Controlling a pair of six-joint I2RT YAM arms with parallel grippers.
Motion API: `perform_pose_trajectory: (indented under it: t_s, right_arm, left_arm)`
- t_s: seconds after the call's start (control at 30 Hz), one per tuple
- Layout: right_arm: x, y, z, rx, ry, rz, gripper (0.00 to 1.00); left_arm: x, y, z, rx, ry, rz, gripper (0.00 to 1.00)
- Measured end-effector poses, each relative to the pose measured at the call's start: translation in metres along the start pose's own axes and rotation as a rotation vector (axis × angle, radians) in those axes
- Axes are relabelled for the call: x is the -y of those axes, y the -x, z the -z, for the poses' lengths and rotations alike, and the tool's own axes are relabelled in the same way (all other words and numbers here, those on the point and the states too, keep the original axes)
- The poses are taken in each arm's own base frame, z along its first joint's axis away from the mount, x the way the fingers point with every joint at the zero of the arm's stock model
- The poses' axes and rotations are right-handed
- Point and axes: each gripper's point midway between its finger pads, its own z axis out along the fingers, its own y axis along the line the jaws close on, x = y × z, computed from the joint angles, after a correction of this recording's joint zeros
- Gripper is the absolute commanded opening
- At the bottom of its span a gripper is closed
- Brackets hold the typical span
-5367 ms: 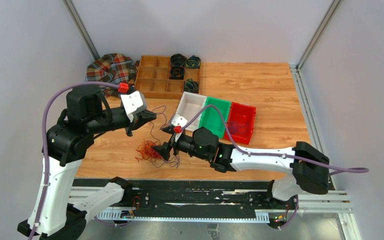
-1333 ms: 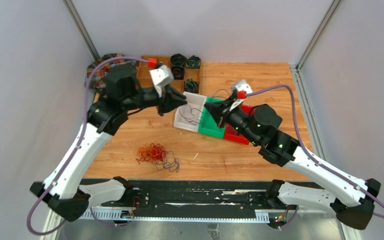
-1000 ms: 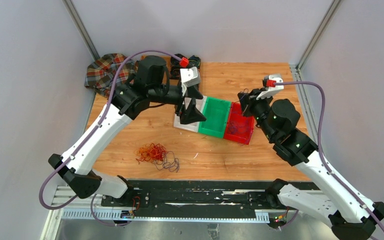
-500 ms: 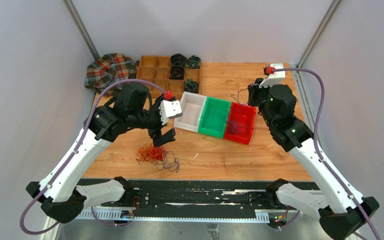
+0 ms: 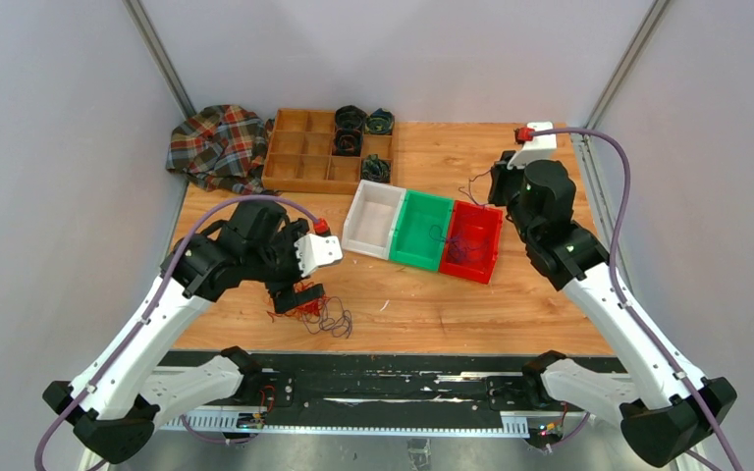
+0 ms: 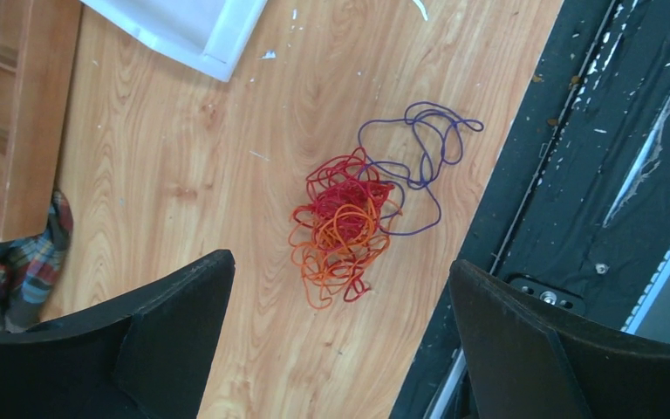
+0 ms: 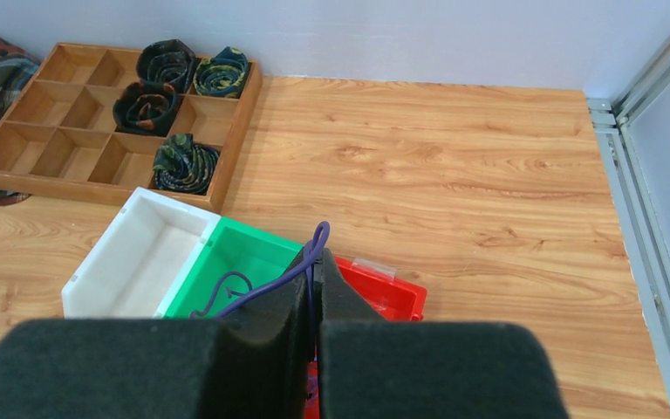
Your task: Untangle the cables
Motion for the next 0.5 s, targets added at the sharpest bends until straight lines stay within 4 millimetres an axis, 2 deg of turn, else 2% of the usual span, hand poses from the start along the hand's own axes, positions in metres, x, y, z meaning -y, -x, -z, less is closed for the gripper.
perform_pose_trajectory:
  t_s: [0.2, 0.37, 0.5]
  right_arm:
    - [0.011, 0.010, 0.004, 0.026, -0.023, -0.014, 0.01]
    - [0.011, 0.036, 0.011, 0.083, -0.013, -0.033, 0.01]
    - [0.012, 0.038, 0.013, 0.091, -0.012, -0.035, 0.01]
  left_arm:
    - [-0.002, -0.005, 0.003, -0.011, 0.026, -0.020, 0.98]
    - [-0.003, -0.011, -0.001, -0.036, 0.024, -0.025, 0.98]
    - [-0.004, -0.013, -0.002, -0.044, 0.028, -0.029, 0.98]
